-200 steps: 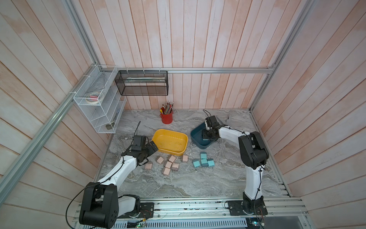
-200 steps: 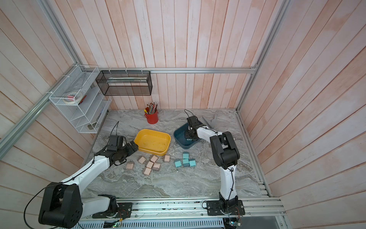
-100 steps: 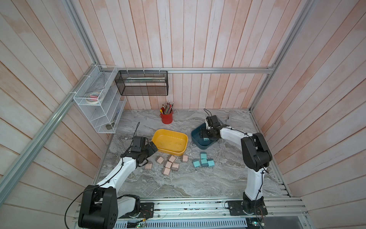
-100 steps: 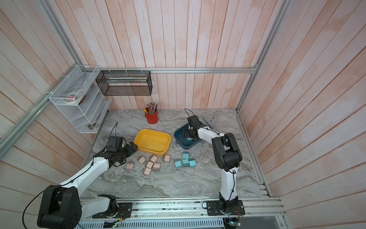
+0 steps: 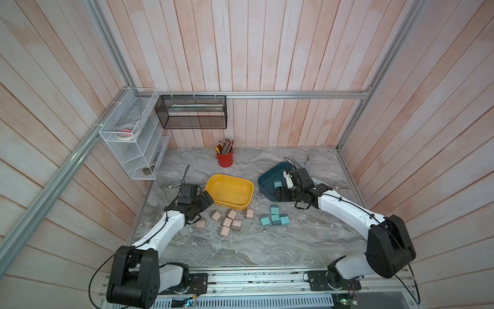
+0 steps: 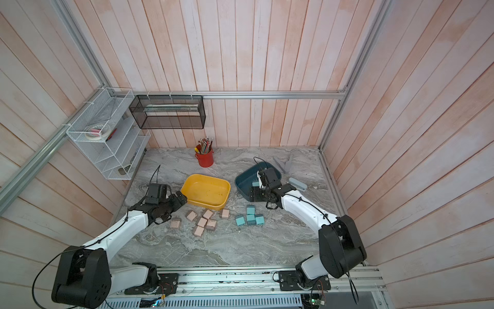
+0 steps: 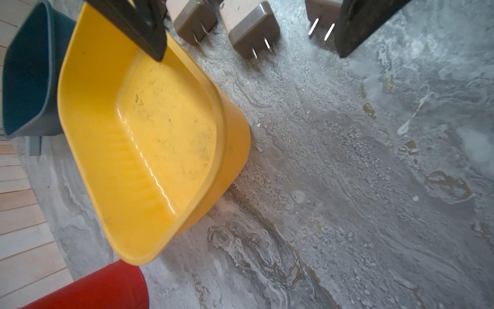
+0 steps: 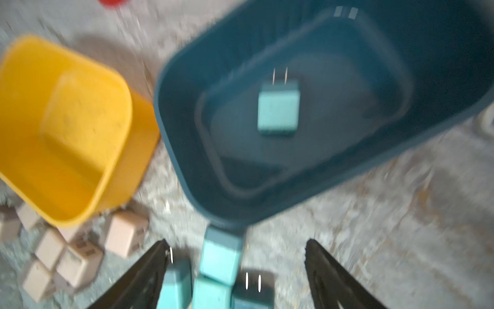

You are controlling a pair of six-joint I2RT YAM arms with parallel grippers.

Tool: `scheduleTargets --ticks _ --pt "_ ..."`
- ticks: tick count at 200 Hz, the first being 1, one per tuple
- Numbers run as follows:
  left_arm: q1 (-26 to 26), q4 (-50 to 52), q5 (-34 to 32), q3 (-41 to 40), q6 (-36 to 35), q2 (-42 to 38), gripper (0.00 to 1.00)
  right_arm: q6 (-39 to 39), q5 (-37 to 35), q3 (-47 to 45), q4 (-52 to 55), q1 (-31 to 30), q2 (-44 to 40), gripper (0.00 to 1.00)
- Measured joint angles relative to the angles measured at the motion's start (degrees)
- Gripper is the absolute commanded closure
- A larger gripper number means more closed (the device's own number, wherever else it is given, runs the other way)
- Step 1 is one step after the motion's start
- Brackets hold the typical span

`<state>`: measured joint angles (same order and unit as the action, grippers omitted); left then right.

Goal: Place the plugs by color into the storage box
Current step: Pick up the plug from the center of the board.

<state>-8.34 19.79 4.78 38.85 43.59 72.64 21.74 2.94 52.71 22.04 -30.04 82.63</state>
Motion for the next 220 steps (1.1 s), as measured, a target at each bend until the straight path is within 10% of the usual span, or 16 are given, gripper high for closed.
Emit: scheduleTargets --ticks 220 --pt "-0.9 -2.8 2.5 -2.0 3.3 1.8 0.00 0.5 5.3 -17.0 -10.2 1.3 -3.5 0.36"
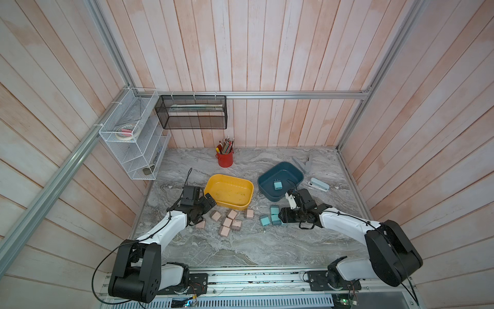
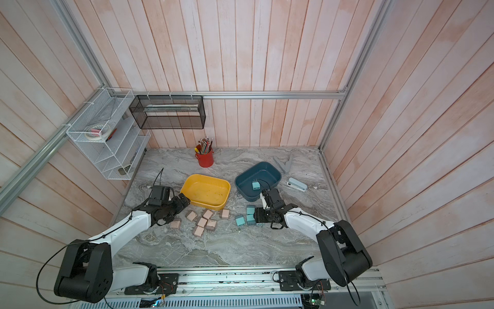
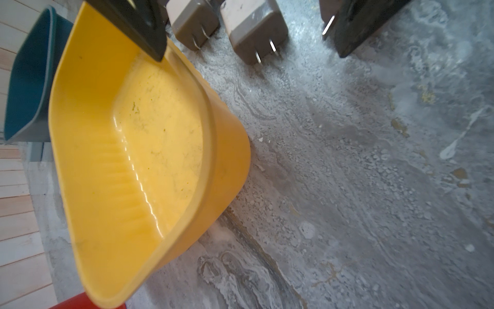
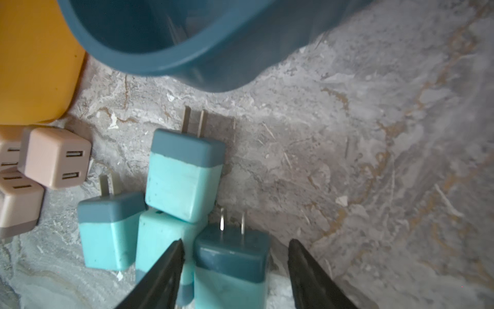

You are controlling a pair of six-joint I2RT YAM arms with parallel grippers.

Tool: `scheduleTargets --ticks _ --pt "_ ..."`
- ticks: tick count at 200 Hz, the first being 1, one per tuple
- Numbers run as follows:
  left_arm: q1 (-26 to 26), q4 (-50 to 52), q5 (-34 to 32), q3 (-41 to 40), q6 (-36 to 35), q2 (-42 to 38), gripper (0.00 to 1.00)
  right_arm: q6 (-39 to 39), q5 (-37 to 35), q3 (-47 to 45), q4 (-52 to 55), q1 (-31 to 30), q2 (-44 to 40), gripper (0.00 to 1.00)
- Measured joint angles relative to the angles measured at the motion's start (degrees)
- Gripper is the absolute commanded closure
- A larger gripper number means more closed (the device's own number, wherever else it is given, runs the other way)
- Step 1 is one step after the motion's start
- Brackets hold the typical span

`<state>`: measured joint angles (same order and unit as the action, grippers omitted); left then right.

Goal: Place the plugs by color into the storage box
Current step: Pick up the plug from the center of the board.

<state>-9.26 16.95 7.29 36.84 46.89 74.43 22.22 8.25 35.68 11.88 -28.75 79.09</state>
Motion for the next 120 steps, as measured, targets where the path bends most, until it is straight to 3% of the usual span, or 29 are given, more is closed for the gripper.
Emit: scheduleTargets --ticks 69,120 --pt "-0.2 -1.0 0.3 0.0 1.0 0.2 0.00 -0.1 -0.2 -2.4 1.8 0.1 -1.6 0.36" --pt "-0.2 -1.2 0.3 0.0 1.0 0.2 0.00 -1.1 -0.3 0.0 0.0 0.1 2.3 0.52"
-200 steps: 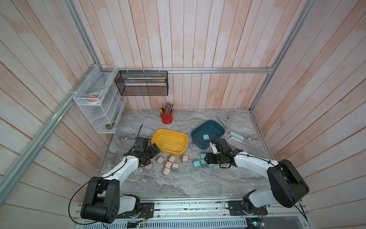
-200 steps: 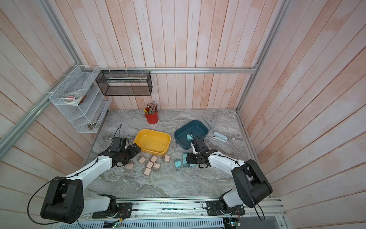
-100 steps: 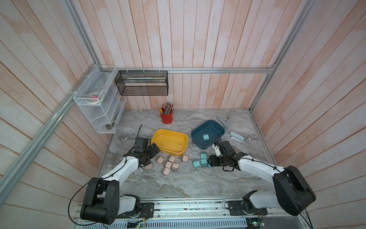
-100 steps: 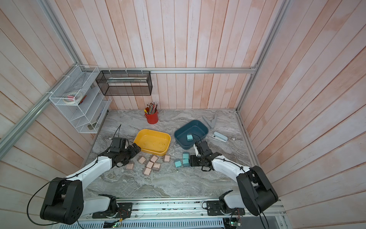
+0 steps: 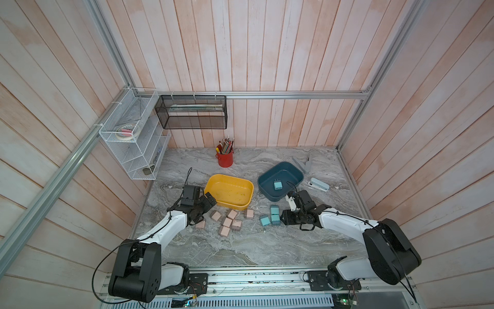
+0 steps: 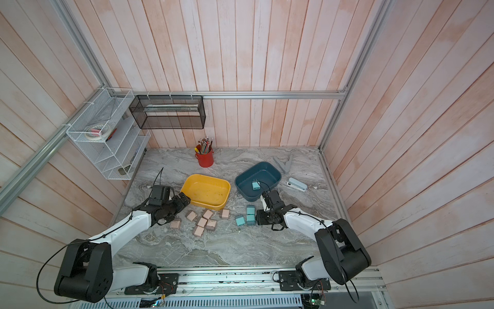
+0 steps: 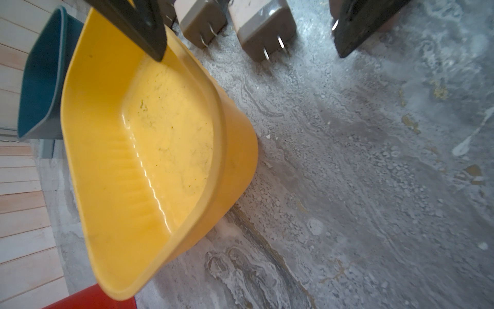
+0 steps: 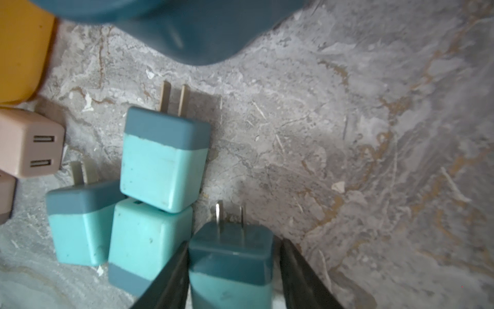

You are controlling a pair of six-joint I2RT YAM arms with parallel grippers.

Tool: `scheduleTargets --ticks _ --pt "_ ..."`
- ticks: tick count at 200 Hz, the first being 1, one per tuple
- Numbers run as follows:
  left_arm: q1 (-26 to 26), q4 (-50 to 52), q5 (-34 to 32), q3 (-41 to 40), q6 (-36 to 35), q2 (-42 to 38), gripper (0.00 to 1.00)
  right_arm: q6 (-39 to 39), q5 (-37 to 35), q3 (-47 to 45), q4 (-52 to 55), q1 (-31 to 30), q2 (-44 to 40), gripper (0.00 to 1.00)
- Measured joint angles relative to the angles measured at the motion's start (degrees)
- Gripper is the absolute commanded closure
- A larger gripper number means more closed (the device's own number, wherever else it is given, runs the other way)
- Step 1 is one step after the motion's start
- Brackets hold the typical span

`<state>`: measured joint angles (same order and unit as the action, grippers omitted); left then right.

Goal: Place the plugs by color into the storage box
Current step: Pick up the plug from the center of the board.

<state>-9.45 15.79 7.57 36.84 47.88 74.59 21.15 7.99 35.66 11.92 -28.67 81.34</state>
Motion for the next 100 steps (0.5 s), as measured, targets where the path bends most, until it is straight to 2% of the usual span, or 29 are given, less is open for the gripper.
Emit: scheduleTargets --ticks 45,100 --pt "0.0 -0.1 0.0 0.0 0.1 0.0 0.00 0.0 -0.6 -0.2 0.4 0.0 -0.6 0.58" --pt "-0.1 -0.5 0.2 0.0 0.4 0.8 0.00 -0.2 -2.5 2.3 9.1 3.9 -3.3 0.60"
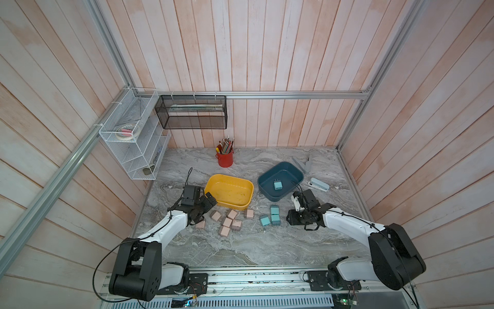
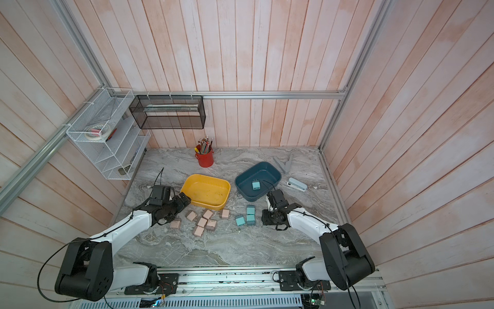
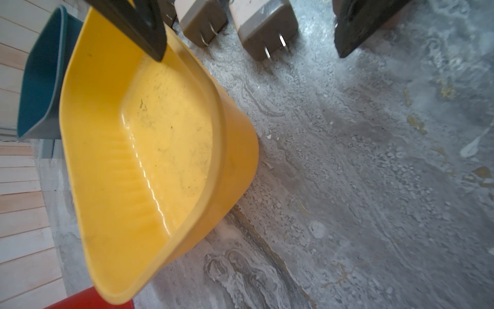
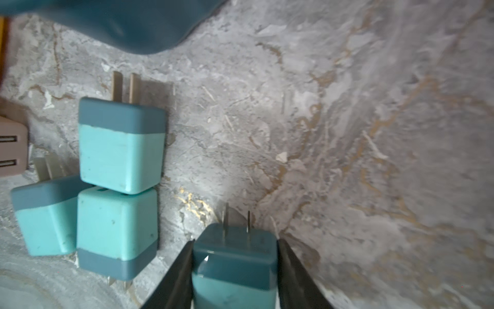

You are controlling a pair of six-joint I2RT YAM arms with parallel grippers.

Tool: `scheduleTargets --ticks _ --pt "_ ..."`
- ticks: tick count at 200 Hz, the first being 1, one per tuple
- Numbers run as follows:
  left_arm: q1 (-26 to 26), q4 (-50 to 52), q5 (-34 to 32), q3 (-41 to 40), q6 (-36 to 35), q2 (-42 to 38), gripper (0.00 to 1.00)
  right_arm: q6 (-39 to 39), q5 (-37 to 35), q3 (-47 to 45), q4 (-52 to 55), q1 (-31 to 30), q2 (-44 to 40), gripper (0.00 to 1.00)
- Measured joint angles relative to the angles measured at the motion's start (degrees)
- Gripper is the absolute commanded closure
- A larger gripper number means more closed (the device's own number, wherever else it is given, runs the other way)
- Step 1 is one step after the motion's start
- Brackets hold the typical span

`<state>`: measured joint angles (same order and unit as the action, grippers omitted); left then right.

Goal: Place the plugs by color into the storage box
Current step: Pick up the plug from the center of the board, then place the plug in the storage box.

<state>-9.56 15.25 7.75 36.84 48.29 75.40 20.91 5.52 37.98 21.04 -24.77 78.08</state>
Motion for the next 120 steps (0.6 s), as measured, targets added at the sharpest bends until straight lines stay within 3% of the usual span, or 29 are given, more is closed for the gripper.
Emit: scheduleTargets --ticks 60,120 --pt "0.0 -0.8 0.0 0.0 0.0 0.4 0.00 -3.5 -1.6 16.4 5.6 6.7 2.0 0.61" --pt "0.0 -0.7 -0.3 -0.5 0.4 -0.4 0.00 -9.9 -0.2 35.9 6.1 12.2 20.6 0.61"
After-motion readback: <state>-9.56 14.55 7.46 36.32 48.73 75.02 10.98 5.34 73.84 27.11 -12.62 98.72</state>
